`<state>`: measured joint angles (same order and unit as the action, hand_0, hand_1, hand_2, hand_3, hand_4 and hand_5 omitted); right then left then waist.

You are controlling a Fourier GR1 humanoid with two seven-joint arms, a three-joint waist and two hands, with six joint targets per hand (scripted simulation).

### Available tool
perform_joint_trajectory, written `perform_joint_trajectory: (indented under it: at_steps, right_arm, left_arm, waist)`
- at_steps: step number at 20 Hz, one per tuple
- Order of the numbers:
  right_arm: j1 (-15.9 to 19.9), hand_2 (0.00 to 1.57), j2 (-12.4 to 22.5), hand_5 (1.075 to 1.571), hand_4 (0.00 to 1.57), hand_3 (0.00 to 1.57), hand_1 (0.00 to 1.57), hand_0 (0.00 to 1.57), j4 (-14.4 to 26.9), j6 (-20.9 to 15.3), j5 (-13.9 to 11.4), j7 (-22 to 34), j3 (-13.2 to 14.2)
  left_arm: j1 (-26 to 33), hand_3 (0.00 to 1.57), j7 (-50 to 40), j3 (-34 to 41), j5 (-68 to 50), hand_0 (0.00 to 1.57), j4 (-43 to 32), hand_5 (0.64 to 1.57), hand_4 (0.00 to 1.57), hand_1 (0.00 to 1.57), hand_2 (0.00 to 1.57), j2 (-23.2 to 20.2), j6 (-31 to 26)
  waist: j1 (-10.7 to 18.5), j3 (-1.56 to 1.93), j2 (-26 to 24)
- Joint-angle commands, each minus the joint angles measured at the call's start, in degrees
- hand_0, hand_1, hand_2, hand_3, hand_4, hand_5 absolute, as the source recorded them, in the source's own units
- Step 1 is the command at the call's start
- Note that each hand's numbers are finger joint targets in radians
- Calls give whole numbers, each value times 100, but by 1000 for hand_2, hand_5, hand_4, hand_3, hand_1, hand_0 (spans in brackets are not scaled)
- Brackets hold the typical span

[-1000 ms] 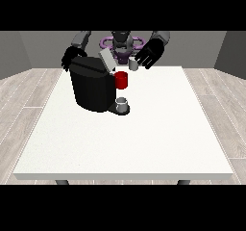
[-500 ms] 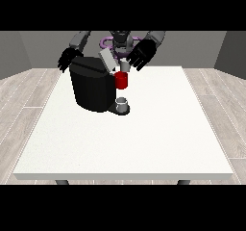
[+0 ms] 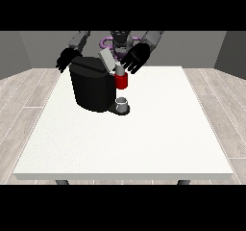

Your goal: Insert the coffee pod into the coffee machine and close the lid

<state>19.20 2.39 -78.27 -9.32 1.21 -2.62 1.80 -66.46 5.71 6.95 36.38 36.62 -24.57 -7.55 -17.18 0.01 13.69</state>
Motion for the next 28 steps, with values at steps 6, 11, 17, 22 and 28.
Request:
perform_joint_trajectory:
  at_steps: [6,11,17,22,28]
  right_arm:
    - [-150,0,33,1571,513,0,0,0,46,150,248,-306,221]
    - [-102,0,-177,1571,499,0,0,0,-98,-135,-19,-253,-35]
    - [241,0,146,1571,435,0,0,0,-6,9,273,-12,383]
    - [-54,0,-9,1571,446,0,0,0,202,-12,171,-248,239]
    - [-121,0,-117,1571,366,0,0,0,-33,-154,-19,-276,32]
  left_arm:
    - [67,1197,224,-51,99,1185,-1,1571,492,1185,1262,20,24]
    - [-53,1202,108,-62,162,1186,-87,1571,515,1186,1269,126,83]
    - [69,1199,236,-91,232,1221,-78,1571,488,1221,1275,120,154]
    - [-68,1167,-106,-105,197,1220,-122,1571,481,1220,1266,331,-83]
    - [-215,1028,129,61,177,1129,-237,1571,443,1129,1167,-74,-175]
  waist:
    - [50,1,119]
    - [28,0,124]
    - [205,1,276]
    - [181,2,62]
    - [26,0,277]
